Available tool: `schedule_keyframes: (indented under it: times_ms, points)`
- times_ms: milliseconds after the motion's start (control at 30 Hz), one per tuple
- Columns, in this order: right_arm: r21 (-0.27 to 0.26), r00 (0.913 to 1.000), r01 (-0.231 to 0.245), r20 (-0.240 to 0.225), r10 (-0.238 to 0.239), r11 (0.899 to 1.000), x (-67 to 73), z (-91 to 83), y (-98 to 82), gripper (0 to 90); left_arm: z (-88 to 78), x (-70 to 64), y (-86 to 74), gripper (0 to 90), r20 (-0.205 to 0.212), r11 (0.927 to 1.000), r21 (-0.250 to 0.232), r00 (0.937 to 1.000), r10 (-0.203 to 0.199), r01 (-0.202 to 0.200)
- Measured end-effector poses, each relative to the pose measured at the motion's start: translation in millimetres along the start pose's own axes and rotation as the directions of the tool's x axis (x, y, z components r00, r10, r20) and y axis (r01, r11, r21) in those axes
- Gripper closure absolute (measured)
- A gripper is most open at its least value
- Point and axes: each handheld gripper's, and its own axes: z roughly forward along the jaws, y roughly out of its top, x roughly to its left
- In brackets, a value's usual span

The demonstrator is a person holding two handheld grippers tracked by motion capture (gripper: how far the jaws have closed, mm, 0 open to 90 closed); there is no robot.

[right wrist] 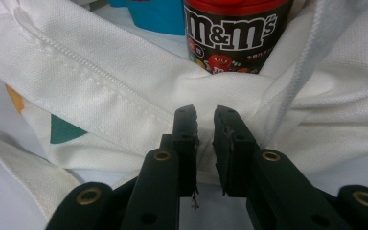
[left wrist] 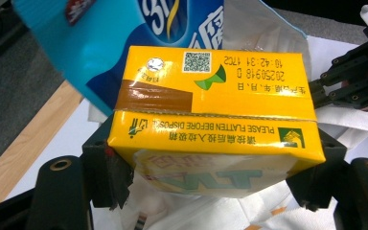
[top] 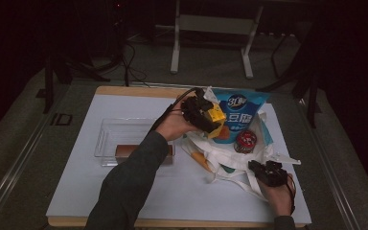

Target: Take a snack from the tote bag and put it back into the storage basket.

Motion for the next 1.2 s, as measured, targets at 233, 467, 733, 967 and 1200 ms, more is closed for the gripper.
schedule_keyframes:
  times_ms: [233,467,733,967,1200]
  points:
    - [-0.002,1.0,-0.004,-0.001,0.004,1.0,-0.2,0.1,-0.3,79.3,-8.7,6.4,-6.3,28.5,-0.015,0.9999,-0.005,0.9998,-0.016,0.016]
    - [-0.002,1.0,-0.003,0.0,0.003,1.0,-0.1,0.1,-0.4,79.3,-15.9,14.2,-14.6,28.5,-0.032,0.9989,-0.014,0.9985,-0.045,0.044]
    - [-0.002,1.0,-0.004,0.001,0.004,1.0,0.0,0.1,-0.5,79.3,-26.1,22.3,-22.8,28.4,-0.048,0.9981,-0.016,0.9971,-0.059,0.059]
    - [-0.002,1.0,-0.004,0.001,0.004,1.0,0.1,0.1,-0.6,79.3,-34.6,27.7,-27.8,28.5,-0.057,0.9969,-0.027,0.9956,-0.075,0.073]
    - [-0.003,1.0,-0.003,0.0,0.003,1.0,0.0,0.2,-0.7,79.3,-41.6,34.0,-35.6,28.5,-0.07,0.9954,-0.029,0.9932,-0.093,0.092]
